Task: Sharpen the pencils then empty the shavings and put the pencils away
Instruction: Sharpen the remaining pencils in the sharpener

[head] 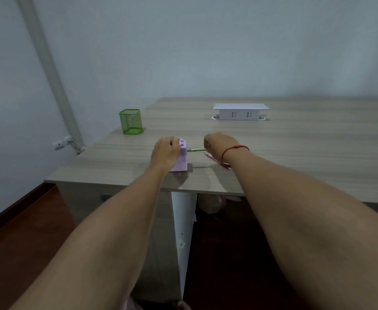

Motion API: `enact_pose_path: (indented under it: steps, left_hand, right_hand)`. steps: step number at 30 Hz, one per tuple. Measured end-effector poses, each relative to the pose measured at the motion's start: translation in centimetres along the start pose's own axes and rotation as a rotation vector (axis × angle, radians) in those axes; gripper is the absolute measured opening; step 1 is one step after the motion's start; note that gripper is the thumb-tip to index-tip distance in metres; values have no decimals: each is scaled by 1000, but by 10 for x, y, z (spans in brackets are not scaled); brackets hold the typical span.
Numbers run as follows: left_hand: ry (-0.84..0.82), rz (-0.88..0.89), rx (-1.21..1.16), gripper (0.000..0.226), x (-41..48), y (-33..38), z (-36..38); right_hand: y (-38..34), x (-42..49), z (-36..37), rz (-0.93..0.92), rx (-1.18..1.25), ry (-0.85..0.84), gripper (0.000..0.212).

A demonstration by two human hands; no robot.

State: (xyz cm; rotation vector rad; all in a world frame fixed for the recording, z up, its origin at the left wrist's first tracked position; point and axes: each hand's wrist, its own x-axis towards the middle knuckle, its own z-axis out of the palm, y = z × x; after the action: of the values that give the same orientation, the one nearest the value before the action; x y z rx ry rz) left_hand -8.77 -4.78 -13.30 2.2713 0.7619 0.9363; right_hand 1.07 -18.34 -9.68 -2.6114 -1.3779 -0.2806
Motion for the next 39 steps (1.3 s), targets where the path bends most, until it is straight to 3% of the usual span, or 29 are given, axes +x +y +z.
enact_pose_path:
  steps: [7,21,29,33,36,39]
  left_hand:
    - [9,13,156,34,0,-1,-1]
    - [82,43,357,35,-1,5,2]
    - [-117,39,274,36,-1,10,-17]
    - [-38,-66,99,47,-4,-12,-40]
    - [-161,-123,127,36,-16,-28,-50]
    - [-277,-55,214,23,-24,-39,-50]
  right_hand:
    - [-8,12,8,9,76,-71,25]
    - [-38,11,7,-67,6,-19,26]
    - [-42,16,2,-70,9,-71,27]
    - [-48,17,-8,-126,34,-57,41]
    - [-60,16,-9,-184,32,-103,51]
    - [-70,18,-2,-231,-15,-144,50]
